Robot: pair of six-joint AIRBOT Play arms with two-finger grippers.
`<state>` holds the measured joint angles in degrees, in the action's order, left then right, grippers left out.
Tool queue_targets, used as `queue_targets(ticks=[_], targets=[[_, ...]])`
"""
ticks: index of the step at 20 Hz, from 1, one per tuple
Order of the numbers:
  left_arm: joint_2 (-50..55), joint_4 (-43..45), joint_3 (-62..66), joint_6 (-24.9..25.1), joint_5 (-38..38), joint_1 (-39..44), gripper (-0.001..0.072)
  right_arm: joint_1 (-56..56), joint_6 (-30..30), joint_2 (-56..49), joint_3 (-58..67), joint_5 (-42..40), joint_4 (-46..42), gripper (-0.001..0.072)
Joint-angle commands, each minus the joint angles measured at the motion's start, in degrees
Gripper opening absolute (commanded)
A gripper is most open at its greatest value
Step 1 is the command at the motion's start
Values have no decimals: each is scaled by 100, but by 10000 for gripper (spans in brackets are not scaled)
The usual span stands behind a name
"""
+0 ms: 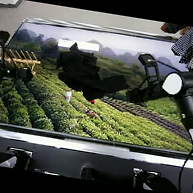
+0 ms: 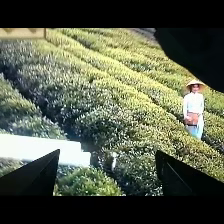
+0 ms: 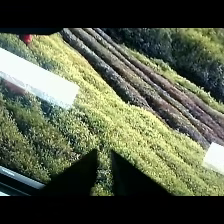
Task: Fold the clothes and pants, and hang the long-sleeved shirts on hangers.
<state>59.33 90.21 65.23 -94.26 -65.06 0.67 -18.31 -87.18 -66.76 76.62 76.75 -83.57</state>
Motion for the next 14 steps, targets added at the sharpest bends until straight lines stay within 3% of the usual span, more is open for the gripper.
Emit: queue_targets(ticks=[1, 2, 4, 8, 14], targets=[[345, -474, -240, -289, 166, -247, 715, -4, -763, -136, -254, -599, 28, 632], [444, -667, -295, -289, 319, -326, 715, -4, -1082, -271, -496, -905, 55, 667], [632, -776, -319, -289, 671, -380, 715, -4, -1213, -769, -914, -1438, 758, 665], [852, -774, -319, -286, 1250, -378, 714, -7, -212, -2098, -1010, -2494, 2804, 665], [905, -774, -319, -291, 1414, -378, 714, -11, 461, -2920, -1010, -4081, 4651, 662]])
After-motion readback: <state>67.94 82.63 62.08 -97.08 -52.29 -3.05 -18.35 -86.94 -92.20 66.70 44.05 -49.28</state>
